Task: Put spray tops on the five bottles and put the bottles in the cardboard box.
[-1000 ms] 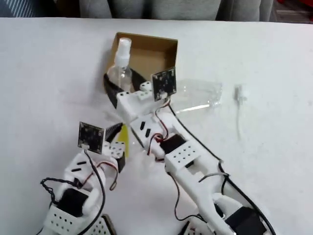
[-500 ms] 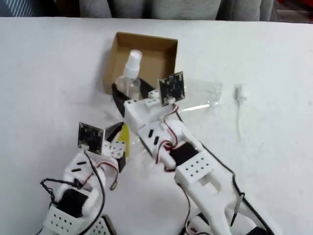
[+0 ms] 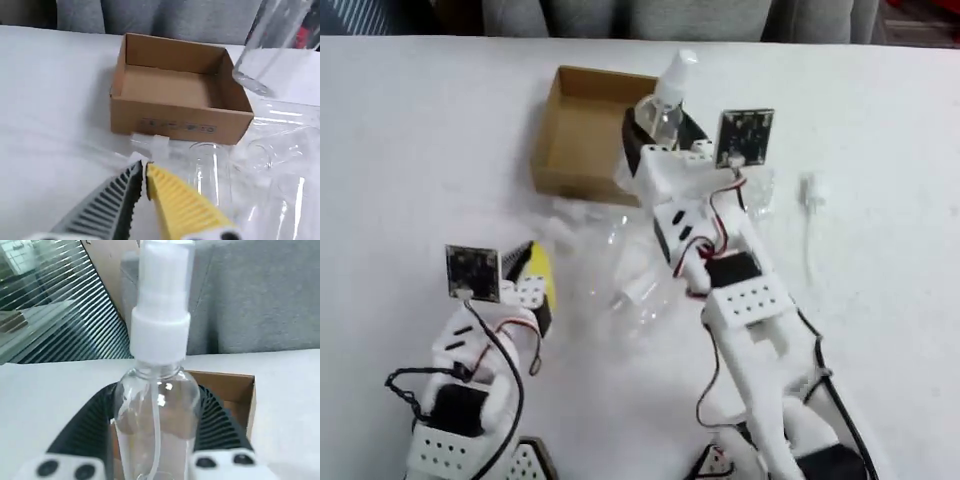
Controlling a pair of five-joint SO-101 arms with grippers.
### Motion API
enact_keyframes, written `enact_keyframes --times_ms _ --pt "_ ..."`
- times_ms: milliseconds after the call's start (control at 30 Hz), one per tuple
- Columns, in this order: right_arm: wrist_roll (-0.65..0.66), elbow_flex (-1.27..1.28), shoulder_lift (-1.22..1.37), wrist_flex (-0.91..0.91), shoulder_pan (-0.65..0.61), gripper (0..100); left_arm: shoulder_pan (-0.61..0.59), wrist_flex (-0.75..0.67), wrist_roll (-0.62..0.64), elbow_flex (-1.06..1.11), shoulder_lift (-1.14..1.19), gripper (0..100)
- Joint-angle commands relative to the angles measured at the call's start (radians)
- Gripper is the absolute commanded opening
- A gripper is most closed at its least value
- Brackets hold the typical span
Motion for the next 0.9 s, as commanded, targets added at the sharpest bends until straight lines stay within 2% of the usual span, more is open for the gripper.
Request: enact_keyframes --times_ms 0,167,300,467,667,733,867 --pt "-0.011 -0.063 0.059 -0.102 -0.021 1.5 0.045 -0.034 0.012 0.014 -0.018 2" --pt "-0.009 -0.069 0.147 -0.222 -0.097 1.5 0.165 -0.034 0.008 0.029 -0.018 2" --pt "-0.009 -0.061 0.186 -0.232 -0.176 1.5 0.248 -0.052 0.006 0.029 -0.018 2" --pt "-0.009 -0.009 0.193 -0.231 -0.234 1.5 0.265 -0.063 0.006 0.029 -0.018 2" --pt "-0.002 0.106 0.119 -0.228 -0.245 1.5 0.257 -0.061 0.005 0.029 -0.018 2" --pt "0.0 0.144 0.05 -0.188 -0.245 1.5 0.257 -0.061 0.005 0.029 -0.018 2" --pt "-0.002 0.158 -0.085 0.016 -0.242 1.5 0.257 -0.061 0.005 0.029 -0.016 2"
